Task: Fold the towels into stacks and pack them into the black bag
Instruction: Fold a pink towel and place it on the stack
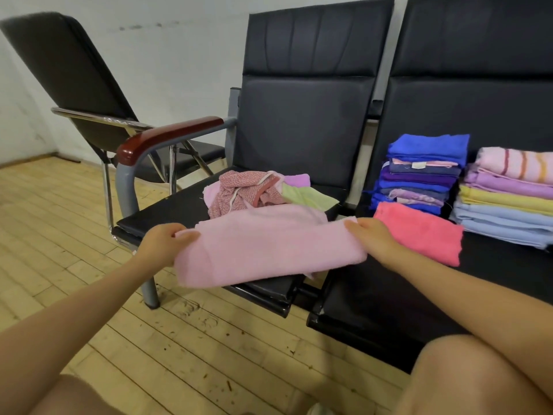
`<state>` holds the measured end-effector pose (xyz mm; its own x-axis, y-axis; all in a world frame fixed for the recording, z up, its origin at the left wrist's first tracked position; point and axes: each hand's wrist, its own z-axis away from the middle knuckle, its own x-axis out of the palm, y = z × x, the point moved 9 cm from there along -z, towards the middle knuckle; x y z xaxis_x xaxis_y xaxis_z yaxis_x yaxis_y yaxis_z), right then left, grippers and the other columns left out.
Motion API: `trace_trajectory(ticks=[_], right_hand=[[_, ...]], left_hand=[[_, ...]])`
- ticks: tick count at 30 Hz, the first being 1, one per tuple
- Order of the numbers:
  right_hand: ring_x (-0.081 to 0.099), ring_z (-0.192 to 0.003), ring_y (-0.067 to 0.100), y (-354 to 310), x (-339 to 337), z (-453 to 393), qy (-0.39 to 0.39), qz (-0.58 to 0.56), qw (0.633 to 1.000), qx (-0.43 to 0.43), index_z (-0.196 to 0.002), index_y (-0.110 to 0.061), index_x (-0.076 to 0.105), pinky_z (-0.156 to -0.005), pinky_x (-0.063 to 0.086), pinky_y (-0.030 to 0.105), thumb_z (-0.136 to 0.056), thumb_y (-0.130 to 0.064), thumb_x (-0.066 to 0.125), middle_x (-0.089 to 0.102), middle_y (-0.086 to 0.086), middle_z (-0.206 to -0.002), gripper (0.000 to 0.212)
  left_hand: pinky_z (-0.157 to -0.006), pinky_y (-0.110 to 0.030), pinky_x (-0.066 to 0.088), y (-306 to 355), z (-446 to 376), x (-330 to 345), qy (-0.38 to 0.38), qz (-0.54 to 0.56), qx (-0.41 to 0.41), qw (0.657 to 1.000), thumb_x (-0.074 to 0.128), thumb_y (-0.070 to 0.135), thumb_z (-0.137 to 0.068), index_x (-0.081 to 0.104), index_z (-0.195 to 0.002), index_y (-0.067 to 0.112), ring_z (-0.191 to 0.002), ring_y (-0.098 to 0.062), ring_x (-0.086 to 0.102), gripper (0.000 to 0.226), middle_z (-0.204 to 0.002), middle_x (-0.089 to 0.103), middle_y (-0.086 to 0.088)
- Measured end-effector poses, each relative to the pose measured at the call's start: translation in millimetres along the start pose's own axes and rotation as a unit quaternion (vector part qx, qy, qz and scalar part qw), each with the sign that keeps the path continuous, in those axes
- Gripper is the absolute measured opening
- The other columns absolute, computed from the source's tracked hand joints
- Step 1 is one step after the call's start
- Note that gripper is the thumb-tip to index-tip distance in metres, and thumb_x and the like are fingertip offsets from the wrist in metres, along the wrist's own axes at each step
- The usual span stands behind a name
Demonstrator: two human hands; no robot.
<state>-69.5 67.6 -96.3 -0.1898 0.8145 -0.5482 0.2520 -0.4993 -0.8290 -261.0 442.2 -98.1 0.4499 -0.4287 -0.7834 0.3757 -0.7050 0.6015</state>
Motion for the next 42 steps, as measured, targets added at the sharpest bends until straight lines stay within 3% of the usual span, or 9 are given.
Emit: trace_trajectory(ticks=[5, 10, 20, 23, 25, 28, 30, 34, 42], right_hand=[[0.057, -0.092, 0.026, -10, 2, -35, 0.066, -0.034, 0.997, 0.015, -0.107, -0.001, 0.067, -0.081, 0.043, 0.034, -0.099, -0.024, 0.044, 0.064, 0.012, -0.099, 0.034], [0.051, -0.075, 0.026, -10, 15, -81, 0.097, 0.016, 0.995, 0.011, -0.071, -0.003, 0.058, -0.063, 0.034, 0.033, -0.098, -0.026, 0.045, 0.059, 0.013, -0.077, 0.038], [0.05, -0.075, 0.027, 7, 47, -137, 0.099, 0.067, 0.993, 0.018, -0.063, -0.016, 0.048, -0.062, 0.034, 0.033, -0.098, -0.031, 0.041, 0.052, 0.001, -0.069, 0.039], [0.051, -0.082, 0.028, 21, 61, -137, 0.056, 0.087, 0.994, 0.038, -0.074, -0.012, 0.054, -0.069, 0.035, 0.031, -0.1, -0.029, 0.041, 0.058, 0.01, -0.085, 0.034], [0.049, -0.082, 0.026, 24, 66, -134, 0.031, 0.099, 0.994, 0.038, -0.072, -0.012, 0.051, -0.068, 0.032, 0.029, -0.1, -0.028, 0.042, 0.055, 0.011, -0.087, 0.034], [0.055, -0.093, 0.028, 23, 68, -128, -0.005, 0.103, 0.993, 0.054, -0.084, -0.015, 0.056, -0.071, 0.034, 0.029, -0.098, -0.036, 0.043, 0.057, 0.008, -0.097, 0.029], [0.057, -0.099, 0.028, 25, 66, -122, -0.022, 0.105, 0.991, 0.084, -0.107, -0.013, 0.058, -0.075, 0.038, 0.029, -0.094, -0.045, 0.048, 0.059, 0.008, -0.11, 0.036], [0.054, -0.119, 0.03, 29, 66, -102, -0.055, 0.032, 0.983, 0.171, -0.136, -0.005, 0.045, -0.083, 0.045, 0.032, -0.086, -0.051, 0.062, 0.053, 0.012, -0.135, 0.07], [0.051, -0.122, 0.031, 18, 78, -63, -0.15, -0.122, 0.95, 0.245, -0.139, -0.01, 0.044, -0.101, 0.044, 0.041, -0.074, -0.044, 0.079, 0.05, 0.012, -0.139, 0.081]], left_hand=[[-0.073, -0.034, 0.044, 8, -28, 1, 0.07, 0.048, -0.017, 0.996, 0.045, 0.026, -0.099, 0.062, -0.093, 0.021, -0.082, -0.022, 0.058, 0.019, -0.087, 0.063, -0.005], [-0.07, -0.034, 0.042, 0, -65, 2, 0.115, 0.058, -0.04, 0.991, 0.047, 0.028, -0.098, 0.059, -0.08, 0.022, -0.078, -0.025, 0.056, 0.022, -0.091, 0.065, -0.018], [-0.055, -0.032, 0.032, -36, -124, 32, 0.132, 0.028, -0.092, 0.987, 0.052, 0.036, -0.095, 0.064, -0.069, 0.004, -0.055, -0.023, 0.043, 0.043, -0.061, 0.047, -0.015], [-0.065, -0.036, 0.041, -37, -130, 46, 0.106, 0.011, -0.097, 0.99, 0.051, 0.031, -0.097, 0.067, -0.083, 0.008, -0.069, -0.026, 0.056, 0.031, -0.076, 0.059, -0.017], [-0.084, -0.039, 0.046, -34, -130, 56, 0.067, -0.023, -0.096, 0.993, 0.05, 0.031, -0.097, 0.064, -0.114, 0.013, -0.1, -0.03, 0.06, 0.028, -0.107, 0.064, -0.011], [-0.102, -0.051, 0.039, -24, -123, 61, 0.047, -0.077, -0.109, 0.99, 0.048, 0.038, -0.096, 0.039, -0.142, 0.011, -0.13, -0.038, 0.037, 0.054, -0.14, 0.043, -0.019], [-0.103, -0.052, 0.034, -6, -112, 57, 0.065, -0.105, -0.086, 0.989, 0.046, 0.036, -0.097, 0.039, -0.142, 0.012, -0.133, -0.037, 0.028, 0.051, -0.142, 0.038, -0.02], [-0.095, -0.047, 0.041, 42, -76, 71, 0.026, -0.133, 0.006, 0.991, 0.033, 0.028, -0.098, 0.058, -0.126, 0.011, -0.119, -0.036, 0.043, 0.041, -0.126, 0.052, -0.017], [-0.102, -0.038, 0.036, 76, -38, 105, -0.057, -0.118, 0.056, 0.99, 0.049, 0.036, -0.094, 0.053, -0.13, 0.021, -0.124, -0.029, 0.039, 0.039, -0.129, 0.046, -0.01]])
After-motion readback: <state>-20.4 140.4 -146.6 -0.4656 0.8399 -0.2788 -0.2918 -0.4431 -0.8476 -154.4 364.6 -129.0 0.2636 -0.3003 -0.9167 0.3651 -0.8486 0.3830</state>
